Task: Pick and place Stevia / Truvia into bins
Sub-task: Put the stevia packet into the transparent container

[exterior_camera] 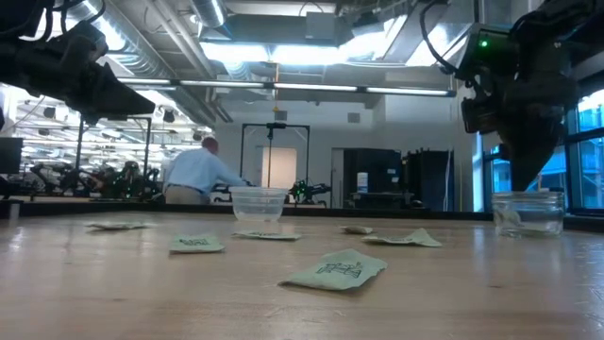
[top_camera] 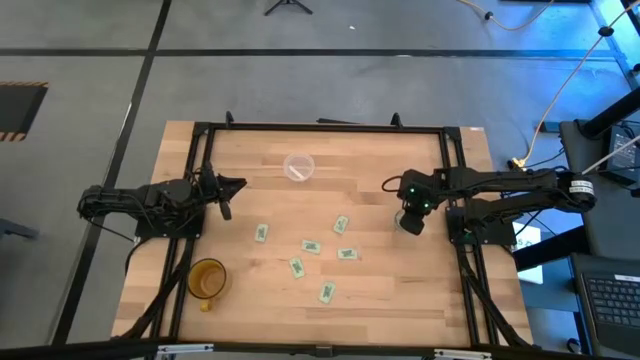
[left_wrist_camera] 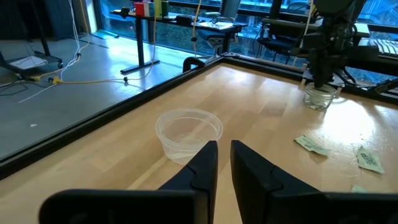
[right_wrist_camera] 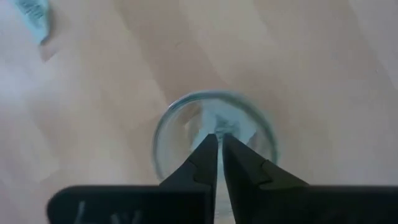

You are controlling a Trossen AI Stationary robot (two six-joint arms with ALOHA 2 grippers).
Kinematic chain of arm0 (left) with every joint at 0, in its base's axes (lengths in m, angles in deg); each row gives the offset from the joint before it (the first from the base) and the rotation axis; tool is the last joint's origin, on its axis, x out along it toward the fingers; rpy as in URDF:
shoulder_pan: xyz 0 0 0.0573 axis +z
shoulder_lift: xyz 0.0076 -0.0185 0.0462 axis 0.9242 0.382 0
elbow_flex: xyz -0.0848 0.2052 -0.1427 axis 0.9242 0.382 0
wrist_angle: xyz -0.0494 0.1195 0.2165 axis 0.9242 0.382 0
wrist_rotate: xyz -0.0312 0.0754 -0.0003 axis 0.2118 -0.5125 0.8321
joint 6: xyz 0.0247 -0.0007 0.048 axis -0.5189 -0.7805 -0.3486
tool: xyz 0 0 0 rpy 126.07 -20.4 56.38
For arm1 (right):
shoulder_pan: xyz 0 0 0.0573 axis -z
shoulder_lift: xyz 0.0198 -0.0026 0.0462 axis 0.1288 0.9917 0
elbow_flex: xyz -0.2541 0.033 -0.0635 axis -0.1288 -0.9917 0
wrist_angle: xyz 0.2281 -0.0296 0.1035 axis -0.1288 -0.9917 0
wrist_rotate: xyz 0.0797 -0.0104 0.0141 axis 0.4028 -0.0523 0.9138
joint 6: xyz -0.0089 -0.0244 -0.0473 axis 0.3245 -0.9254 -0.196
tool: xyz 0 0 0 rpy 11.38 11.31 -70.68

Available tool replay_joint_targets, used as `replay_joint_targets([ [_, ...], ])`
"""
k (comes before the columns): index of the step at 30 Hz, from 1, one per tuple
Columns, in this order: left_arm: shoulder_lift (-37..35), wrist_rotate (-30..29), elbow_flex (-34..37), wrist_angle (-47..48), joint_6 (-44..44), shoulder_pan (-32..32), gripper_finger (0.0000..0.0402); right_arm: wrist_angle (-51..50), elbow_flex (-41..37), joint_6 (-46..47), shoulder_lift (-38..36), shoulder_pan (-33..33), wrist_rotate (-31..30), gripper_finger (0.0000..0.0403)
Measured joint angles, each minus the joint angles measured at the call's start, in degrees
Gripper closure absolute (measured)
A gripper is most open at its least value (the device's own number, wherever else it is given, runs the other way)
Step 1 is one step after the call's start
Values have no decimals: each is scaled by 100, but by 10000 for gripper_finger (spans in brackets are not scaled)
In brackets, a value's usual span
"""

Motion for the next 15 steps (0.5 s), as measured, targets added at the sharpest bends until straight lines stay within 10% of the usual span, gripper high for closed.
replay_joint_targets([
  [10,0,0,2,-2,-2,-2,361,88,877,389,-2,-2,136,287],
  [15,0,0,0,-1,-11,0,364,948,1234,1990,-4,-71,162,280],
])
